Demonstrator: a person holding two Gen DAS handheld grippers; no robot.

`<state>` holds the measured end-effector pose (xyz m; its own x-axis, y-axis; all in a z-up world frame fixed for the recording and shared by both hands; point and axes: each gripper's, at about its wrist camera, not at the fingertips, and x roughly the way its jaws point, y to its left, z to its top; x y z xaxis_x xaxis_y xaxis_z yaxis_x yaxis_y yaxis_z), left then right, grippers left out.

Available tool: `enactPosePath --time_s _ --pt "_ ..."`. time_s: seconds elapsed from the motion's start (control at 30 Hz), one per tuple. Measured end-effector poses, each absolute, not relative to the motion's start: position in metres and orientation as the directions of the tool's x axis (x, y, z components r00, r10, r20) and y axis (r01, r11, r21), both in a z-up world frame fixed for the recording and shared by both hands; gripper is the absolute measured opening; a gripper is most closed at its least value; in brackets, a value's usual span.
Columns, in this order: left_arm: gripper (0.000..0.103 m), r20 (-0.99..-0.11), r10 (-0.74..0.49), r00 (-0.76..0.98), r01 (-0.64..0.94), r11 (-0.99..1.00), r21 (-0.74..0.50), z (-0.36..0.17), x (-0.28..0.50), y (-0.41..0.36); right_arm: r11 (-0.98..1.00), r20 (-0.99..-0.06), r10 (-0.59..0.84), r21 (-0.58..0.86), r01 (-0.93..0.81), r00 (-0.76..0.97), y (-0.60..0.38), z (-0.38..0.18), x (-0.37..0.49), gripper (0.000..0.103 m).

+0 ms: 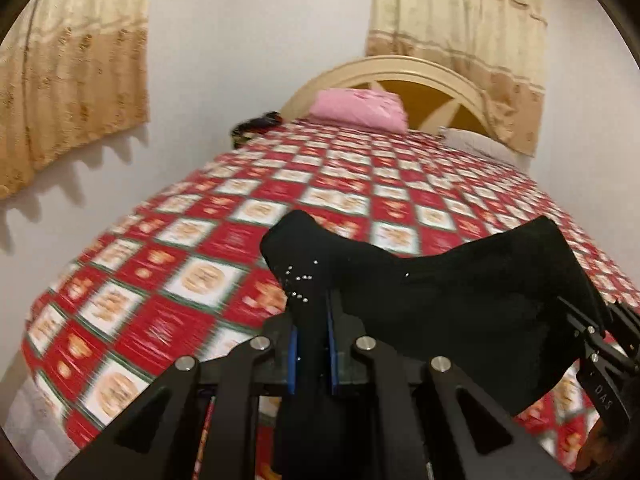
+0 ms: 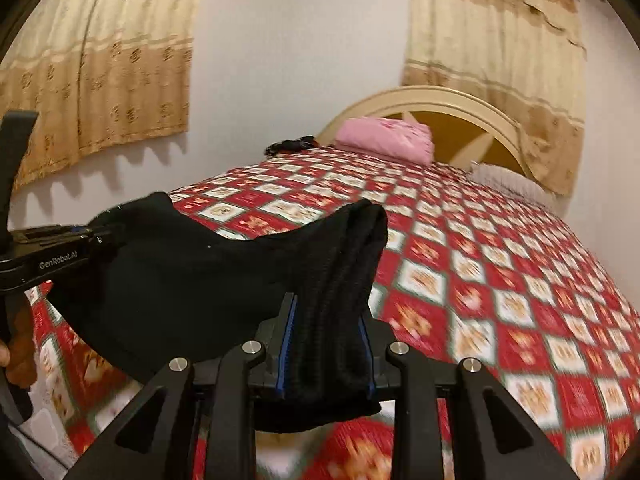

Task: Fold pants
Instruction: 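Lay the folded pants down on the quilt and open both grippers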

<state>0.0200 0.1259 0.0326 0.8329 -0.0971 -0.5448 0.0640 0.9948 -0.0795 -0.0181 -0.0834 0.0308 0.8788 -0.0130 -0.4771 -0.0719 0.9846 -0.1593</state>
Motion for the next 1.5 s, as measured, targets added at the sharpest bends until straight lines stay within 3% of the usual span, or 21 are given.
enactPosePath --time_s 0.23,0.6,0.7,0.77,0.83,0.97,1.2,1.37,1.5 --pt "0.012 -0.567 0.002 0.823 0.003 1.000 0.008 0.018 0.061 0.142 0.980 -0.520 0.000 -0.169 -0.103 0.854 -0.058 0.007 0.050 0.028" --pt "0.016 -0.698 0.010 0.716 -0.030 0.999 -0.016 -0.033 0.088 0.152 0.974 -0.658 -0.053 -0.201 -0.108 0.751 -0.064 -0.049 0.089 0.028" --pt "0.041 -0.728 0.044 0.684 -0.075 0.997 -0.010 -0.044 0.091 0.159 0.971 -0.669 -0.055 -0.207 -0.115 0.741 -0.064 -0.052 0.091 0.029" --pt "0.083 -0.734 0.110 0.670 -0.141 0.990 0.020 -0.049 0.092 0.166 0.967 -0.669 -0.064 -0.224 -0.119 0.740 -0.061 -0.053 0.093 0.032" --pt "0.101 -0.736 0.153 0.660 -0.198 0.980 0.026 -0.052 0.091 0.178 0.963 -0.671 -0.068 -0.239 -0.128 0.739 -0.061 -0.055 0.094 0.033" --pt "0.103 -0.781 0.088 0.618 -0.217 0.974 -0.061 -0.058 0.086 0.202 0.964 -0.676 -0.061 -0.230 -0.131 0.735 -0.064 -0.055 0.096 0.037" --pt "0.103 -0.813 0.085 0.576 -0.267 0.960 -0.089 -0.069 0.056 0.229 0.976 -0.680 -0.055 -0.192 -0.105 0.731 -0.076 -0.057 0.098 0.057" --pt "0.103 -0.838 0.160 0.521 -0.316 0.949 -0.015 -0.073 0.047 0.230 0.981 -0.679 -0.036 -0.163 -0.103 0.733 -0.081 -0.051 0.095 0.058" --pt "0.103 -0.806 0.152 0.572 -0.299 0.954 -0.033 -0.060 0.038 0.227 0.983 -0.588 -0.039 -0.170 -0.076 0.808 -0.082 -0.027 0.068 0.058"
